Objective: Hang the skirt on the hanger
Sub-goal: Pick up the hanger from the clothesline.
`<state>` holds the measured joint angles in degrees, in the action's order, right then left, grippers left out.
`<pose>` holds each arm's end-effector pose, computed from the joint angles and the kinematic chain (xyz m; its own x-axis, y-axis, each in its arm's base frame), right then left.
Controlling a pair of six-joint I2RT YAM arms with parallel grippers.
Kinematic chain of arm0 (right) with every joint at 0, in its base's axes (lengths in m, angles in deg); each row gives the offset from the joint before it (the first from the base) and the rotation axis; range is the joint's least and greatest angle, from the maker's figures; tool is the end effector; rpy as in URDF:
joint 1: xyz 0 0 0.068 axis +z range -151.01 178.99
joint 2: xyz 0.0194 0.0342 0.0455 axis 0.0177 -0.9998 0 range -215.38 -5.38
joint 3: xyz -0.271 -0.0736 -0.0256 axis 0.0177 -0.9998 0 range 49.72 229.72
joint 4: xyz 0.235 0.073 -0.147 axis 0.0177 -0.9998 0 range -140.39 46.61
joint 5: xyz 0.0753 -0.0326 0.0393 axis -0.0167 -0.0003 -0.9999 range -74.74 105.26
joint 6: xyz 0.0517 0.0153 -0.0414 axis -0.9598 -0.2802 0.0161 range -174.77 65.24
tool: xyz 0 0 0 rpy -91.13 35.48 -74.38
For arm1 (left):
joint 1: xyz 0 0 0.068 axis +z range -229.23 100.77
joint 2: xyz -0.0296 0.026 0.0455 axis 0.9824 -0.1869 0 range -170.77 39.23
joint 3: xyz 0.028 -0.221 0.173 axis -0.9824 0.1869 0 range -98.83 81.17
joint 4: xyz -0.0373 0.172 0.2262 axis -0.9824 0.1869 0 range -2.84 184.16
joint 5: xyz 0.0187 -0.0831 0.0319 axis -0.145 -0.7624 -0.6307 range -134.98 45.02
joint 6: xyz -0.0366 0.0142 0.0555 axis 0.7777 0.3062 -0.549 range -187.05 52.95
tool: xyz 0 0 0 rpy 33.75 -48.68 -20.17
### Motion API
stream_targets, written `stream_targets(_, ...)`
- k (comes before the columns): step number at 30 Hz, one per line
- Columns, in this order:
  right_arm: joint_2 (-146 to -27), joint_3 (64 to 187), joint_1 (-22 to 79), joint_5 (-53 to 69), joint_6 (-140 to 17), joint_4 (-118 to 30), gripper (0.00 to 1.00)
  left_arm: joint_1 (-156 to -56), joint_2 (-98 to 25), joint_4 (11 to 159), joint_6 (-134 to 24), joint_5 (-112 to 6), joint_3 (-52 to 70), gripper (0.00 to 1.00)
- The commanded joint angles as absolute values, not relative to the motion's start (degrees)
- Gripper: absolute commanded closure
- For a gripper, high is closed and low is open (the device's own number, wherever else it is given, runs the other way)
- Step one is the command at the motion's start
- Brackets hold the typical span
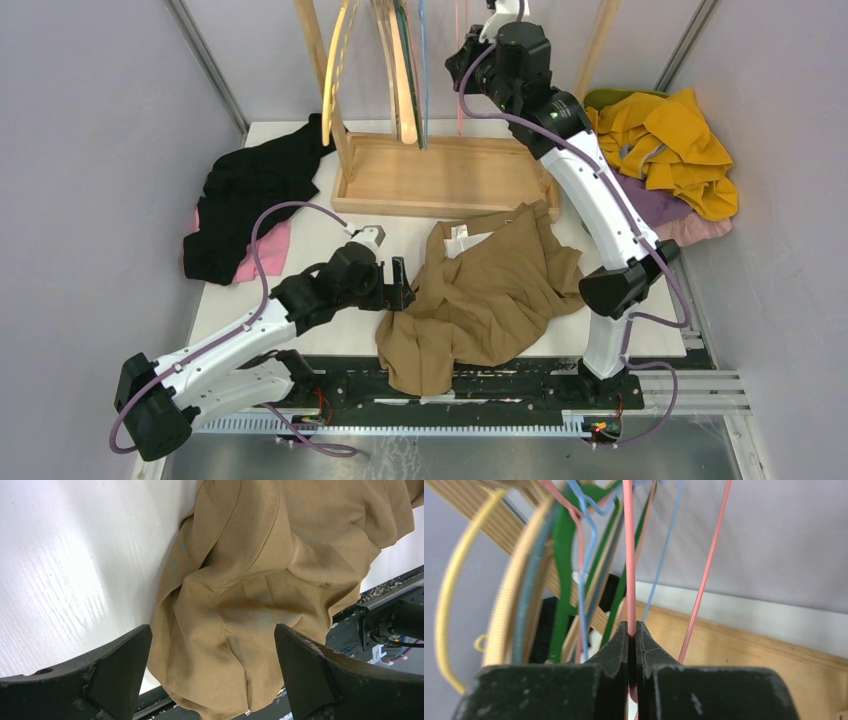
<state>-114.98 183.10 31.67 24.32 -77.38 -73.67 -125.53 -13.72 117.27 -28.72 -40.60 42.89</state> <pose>0.3946 0.2430 0.5211 -0.2424 0.2956 -0.9240 -0.3340 0.8688 0.3656 0.1581 -0.1593 0.2306 -0.8056 -0.0519 -0.5902 0.2344 0.8869 -0.3980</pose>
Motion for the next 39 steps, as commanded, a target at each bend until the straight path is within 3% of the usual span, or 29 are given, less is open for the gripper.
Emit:
stream_targets(1, -109.0, 184.2, 32.2, 22.9, -75.8, -67.9, 0.99, -125.5, -13.3, 116.0, -28.4, -40.5, 42.8, 0.01)
stream_targets(8, -106.6, 185.0, 32.2, 18.8, -76.9, -79.2, 0.99, -125.5, -12.8, 115.7, -28.8, -41.7, 42.6, 0.01)
stream_targets(18, -82.7, 153.5, 29.4, 9.9, -78.4, -85.6, 0.99, -125.6, -8.7, 115.0, -30.0, -43.8, 42.4, 0.01)
stream_targets(26, -65.3, 132.5, 28.8, -7.3, -79.8, -92.9, 0.99, -125.6, -9.6, 109.9, -30.4, -44.8, 41.2, 0.01)
stream_targets(39, -43.1, 113.0, 28.9, -22.7, -82.5, -99.3, 0.99, -125.6, -12.9, 105.5, -35.1, -41.3, 37.3, 0.01)
